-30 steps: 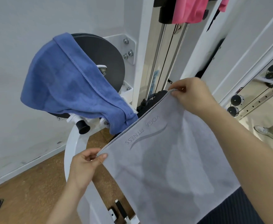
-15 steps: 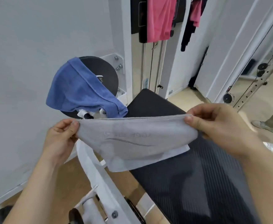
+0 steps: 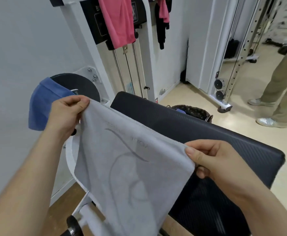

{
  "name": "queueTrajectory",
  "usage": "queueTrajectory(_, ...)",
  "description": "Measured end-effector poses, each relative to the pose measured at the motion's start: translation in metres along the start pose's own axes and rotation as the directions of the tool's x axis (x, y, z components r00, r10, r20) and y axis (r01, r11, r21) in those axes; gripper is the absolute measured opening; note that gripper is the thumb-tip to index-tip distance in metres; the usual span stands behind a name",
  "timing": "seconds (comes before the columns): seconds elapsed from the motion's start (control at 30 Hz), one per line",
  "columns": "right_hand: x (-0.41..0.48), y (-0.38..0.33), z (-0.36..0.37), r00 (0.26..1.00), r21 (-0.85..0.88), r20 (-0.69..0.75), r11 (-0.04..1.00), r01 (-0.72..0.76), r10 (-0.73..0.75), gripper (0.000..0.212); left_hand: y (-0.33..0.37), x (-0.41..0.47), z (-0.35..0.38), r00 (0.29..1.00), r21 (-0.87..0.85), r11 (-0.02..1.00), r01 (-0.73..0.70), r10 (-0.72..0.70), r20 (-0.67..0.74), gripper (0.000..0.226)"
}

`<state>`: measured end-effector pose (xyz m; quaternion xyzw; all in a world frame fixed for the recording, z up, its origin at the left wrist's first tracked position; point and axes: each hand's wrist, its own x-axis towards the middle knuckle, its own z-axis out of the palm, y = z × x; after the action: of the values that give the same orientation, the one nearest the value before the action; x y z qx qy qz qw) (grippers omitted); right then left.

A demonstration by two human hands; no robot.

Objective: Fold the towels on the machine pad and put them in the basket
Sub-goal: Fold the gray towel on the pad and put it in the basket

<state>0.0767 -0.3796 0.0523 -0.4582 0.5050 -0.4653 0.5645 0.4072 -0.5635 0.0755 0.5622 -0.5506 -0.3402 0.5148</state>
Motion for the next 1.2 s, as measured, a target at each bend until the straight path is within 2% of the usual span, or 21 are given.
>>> queueTrajectory(0.07, 0.01, 0.016, -0.013, 0.973, -0.209, -0.231, 0.976, -0.053, 0.004, 0.016, -0.013, 0.013, 0.03, 0.997, 0.054, 0.998, 0.014, -0.019, 0.076, 0.009)
queueTrajectory(0.13, 0.025, 0.034, -0.025, 0.905, -0.502, -0.415, 0.852, -0.146, -0.089, 0.014, -0.033, 0.027, 0.063, 0.985, 0.111, 0.992, 0.053, -0.071, 0.16, 0.013)
queueTrajectory(0.2, 0.041, 0.048, -0.033, 0.861, -0.686, -0.475, 0.69, -0.233, -0.182, 0.015, -0.054, 0.037, 0.093, 0.968, 0.184, 0.98, 0.078, -0.118, 0.22, 0.013)
queueTrajectory(0.27, 0.057, 0.06, -0.041, 0.835, -0.761, -0.495, 0.585, -0.281, -0.243, 0.018, -0.07, 0.046, 0.118, 0.962, 0.189, 0.976, 0.105, -0.148, 0.228, 0.013)
queueTrajectory(0.37, 0.077, 0.065, -0.053, 0.811, -0.797, -0.509, 0.514, -0.318, -0.287, 0.022, -0.082, 0.061, 0.142, 0.966, 0.149, 0.978, 0.143, -0.171, 0.193, 0.015)
queueTrajectory(0.53, 0.101, 0.056, -0.065, 0.761, -0.769, -0.565, 0.536, -0.347, -0.318, 0.013, -0.087, 0.084, 0.162, 0.969, 0.107, 0.98, 0.165, -0.181, 0.167, 0.014)
queueTrajectory(0.77, 0.116, 0.057, -0.074, 0.75, -0.78, -0.566, 0.517, -0.354, -0.341, 0.01, -0.09, 0.097, 0.177, 0.971, 0.088, 0.983, 0.163, -0.175, 0.161, 0.016)
queueTrajectory(1.07, 0.125, 0.066, -0.073, 0.716, -0.787, -0.568, 0.523, -0.328, -0.405, 0.013, -0.085, 0.103, 0.184, 0.986, 0.188, 0.981, 0.054, -0.082, 0.144, 0.018)
queueTrajectory(1.2, 0.121, 0.063, -0.062, 0.675, -0.856, -0.499, 0.433, -0.284, -0.544, 0.024, -0.084, 0.097, 0.184, 0.992, 0.336, 0.937, -0.095, 0.06, 0.115, 0.018)
